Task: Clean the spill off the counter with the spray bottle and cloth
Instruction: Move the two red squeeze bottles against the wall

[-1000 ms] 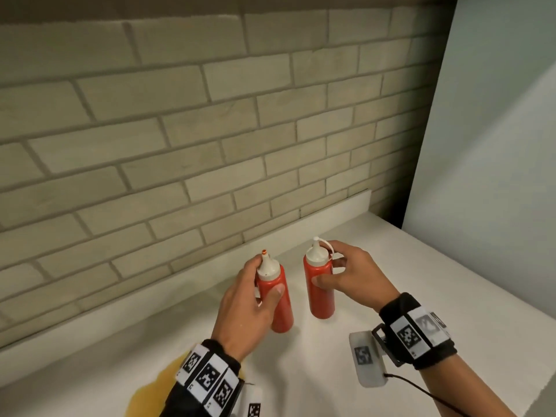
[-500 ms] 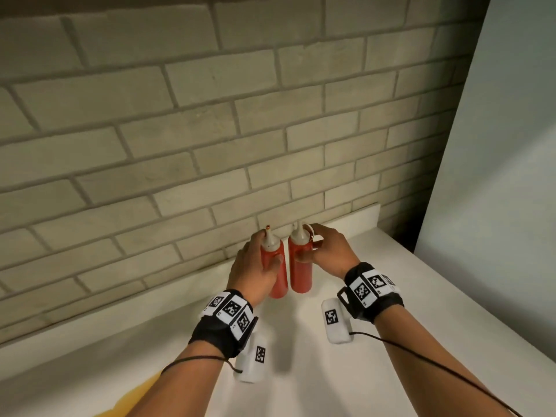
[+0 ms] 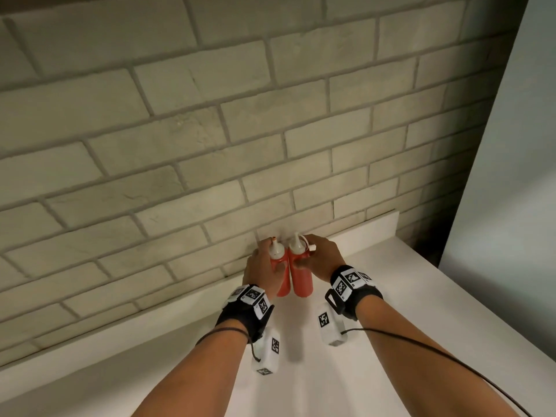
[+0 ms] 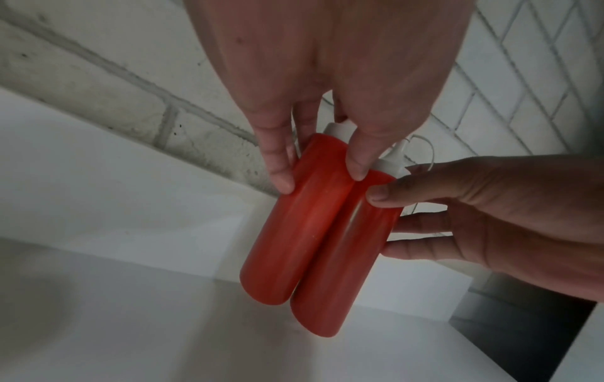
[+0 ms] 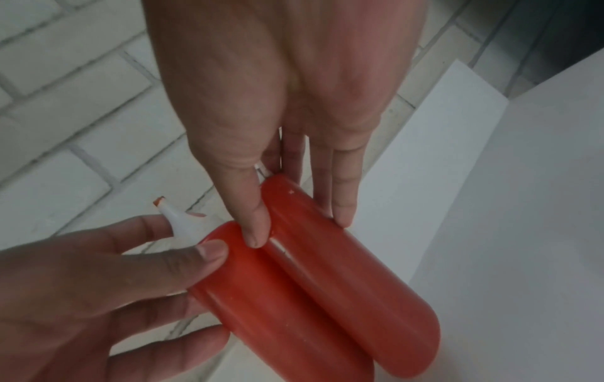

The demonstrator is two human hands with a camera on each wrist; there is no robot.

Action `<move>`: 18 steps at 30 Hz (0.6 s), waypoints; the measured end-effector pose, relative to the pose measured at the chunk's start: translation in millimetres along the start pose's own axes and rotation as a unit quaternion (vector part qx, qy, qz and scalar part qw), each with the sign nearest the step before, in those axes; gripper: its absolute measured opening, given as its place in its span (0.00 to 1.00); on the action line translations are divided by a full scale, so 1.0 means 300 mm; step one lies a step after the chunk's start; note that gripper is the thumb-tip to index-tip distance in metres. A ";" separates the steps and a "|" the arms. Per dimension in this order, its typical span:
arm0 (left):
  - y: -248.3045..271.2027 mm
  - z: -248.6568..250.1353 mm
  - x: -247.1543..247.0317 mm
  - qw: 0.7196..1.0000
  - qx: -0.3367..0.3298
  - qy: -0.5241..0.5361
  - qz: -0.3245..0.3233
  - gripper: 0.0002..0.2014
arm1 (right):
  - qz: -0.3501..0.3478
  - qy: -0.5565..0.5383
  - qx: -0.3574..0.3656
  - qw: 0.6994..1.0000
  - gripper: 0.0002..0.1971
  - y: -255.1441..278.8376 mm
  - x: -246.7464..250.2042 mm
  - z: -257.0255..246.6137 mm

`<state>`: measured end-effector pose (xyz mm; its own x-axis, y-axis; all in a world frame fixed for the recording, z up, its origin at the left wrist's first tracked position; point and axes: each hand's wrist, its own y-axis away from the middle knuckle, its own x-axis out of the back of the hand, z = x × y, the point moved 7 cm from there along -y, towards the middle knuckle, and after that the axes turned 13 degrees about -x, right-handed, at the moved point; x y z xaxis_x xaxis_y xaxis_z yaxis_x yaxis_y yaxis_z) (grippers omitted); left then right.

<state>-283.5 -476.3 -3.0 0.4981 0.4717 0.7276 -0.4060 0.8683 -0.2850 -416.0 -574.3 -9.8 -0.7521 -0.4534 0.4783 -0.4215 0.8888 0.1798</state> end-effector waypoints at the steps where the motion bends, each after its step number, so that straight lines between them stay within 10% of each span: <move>1: -0.010 -0.008 -0.009 1.000 0.002 -0.001 0.001 0.30 | 0.001 0.003 0.000 1.000 0.28 -0.012 -0.006 0.002; 18: -0.041 -0.085 -0.076 1.000 0.003 0.013 0.023 0.26 | 0.017 0.053 0.008 0.998 0.23 -0.114 -0.065 0.043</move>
<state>-270.2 -493.9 -32.1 0.4978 0.5150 0.6979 -0.4330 0.8447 -0.3146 -393.4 -596.9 -36.5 -0.7093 -0.4120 0.5719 -0.4048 0.9024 0.1481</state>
